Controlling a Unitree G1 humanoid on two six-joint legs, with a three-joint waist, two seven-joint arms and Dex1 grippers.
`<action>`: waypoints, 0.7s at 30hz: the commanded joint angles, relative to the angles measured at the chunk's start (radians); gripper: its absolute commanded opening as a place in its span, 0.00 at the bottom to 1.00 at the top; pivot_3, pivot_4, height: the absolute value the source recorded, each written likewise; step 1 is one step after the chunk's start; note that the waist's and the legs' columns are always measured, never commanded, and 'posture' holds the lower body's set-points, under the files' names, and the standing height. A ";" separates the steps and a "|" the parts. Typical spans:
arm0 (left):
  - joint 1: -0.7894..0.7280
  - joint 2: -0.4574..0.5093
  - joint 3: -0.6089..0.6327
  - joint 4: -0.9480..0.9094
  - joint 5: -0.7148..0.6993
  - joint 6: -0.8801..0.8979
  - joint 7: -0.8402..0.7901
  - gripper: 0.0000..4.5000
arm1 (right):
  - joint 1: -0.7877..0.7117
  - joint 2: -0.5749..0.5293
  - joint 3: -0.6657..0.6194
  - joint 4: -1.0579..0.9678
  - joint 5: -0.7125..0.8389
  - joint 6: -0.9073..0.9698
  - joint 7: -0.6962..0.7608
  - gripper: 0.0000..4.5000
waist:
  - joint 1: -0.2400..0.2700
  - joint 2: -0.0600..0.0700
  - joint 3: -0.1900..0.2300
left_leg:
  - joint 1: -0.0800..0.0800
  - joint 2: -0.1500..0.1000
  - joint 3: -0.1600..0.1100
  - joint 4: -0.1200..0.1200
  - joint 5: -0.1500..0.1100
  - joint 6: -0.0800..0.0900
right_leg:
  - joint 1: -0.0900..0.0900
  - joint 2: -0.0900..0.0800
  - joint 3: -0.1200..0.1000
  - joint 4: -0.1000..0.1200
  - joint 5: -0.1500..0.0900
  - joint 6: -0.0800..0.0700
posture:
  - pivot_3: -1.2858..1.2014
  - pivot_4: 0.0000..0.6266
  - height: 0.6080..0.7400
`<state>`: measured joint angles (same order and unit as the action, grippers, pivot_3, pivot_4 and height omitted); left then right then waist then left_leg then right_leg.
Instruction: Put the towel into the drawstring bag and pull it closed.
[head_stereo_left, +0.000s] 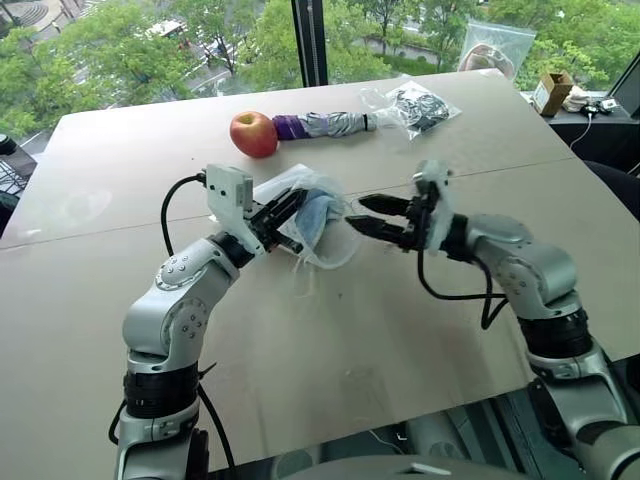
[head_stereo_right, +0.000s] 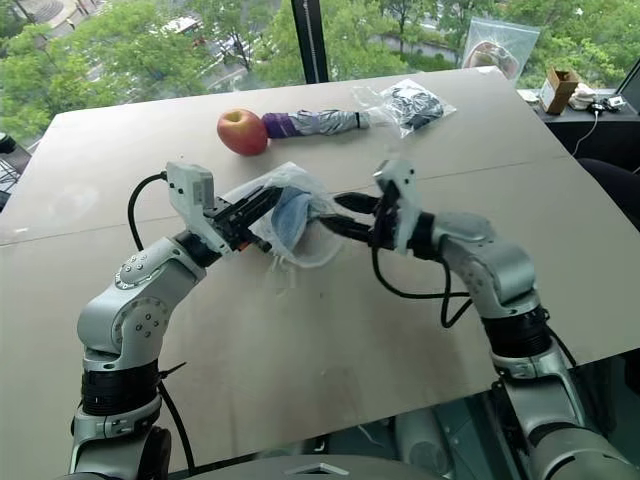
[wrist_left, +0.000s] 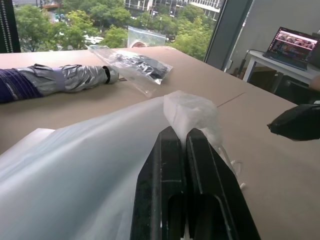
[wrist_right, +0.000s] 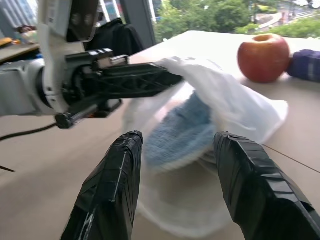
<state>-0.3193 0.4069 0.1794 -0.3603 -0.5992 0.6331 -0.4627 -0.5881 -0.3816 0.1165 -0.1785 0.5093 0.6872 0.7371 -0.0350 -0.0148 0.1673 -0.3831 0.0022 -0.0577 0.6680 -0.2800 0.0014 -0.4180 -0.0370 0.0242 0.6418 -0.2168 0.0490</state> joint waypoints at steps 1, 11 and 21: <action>-0.004 0.003 0.000 -0.008 0.004 -0.032 -0.014 0.00 | 0.025 -0.071 0.043 0.043 -0.139 -0.102 -0.007 0.54 | 0.000 0.000 0.000 | 0.000 0.000 0.000 0.000 0.000 0.000 | 0.000 0.000 0.000 0.000 0.000 0.000 | 0.52 0.24 1.00; 0.002 0.007 -0.004 0.014 0.011 -0.048 -0.036 0.00 | 0.025 0.017 0.154 0.230 -0.327 -0.243 -0.056 0.54 | -0.003 0.000 0.000 | 0.000 0.001 0.003 0.000 0.000 0.000 | -0.001 0.001 0.001 0.000 0.000 0.000 | 0.52 0.24 1.00; 0.008 0.007 -0.013 -0.019 0.004 -0.032 -0.014 0.00 | -0.025 0.109 0.150 0.438 -0.432 -0.334 -0.124 0.27 | 0.003 0.000 0.000 | 0.000 0.000 0.000 0.001 0.001 -0.002 | 0.000 0.000 0.002 0.000 0.000 0.000 | 0.52 0.24 1.00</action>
<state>-0.3091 0.4073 0.1567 -0.3355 -0.5880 0.6057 -0.4780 -0.6017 -0.2741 0.2942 0.2520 0.0909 0.3783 0.6341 -0.0325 -0.0153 0.1675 -0.3830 0.0023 -0.0579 0.6686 -0.2792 0.0000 -0.4184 -0.0372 0.0263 0.6414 -0.2167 0.0490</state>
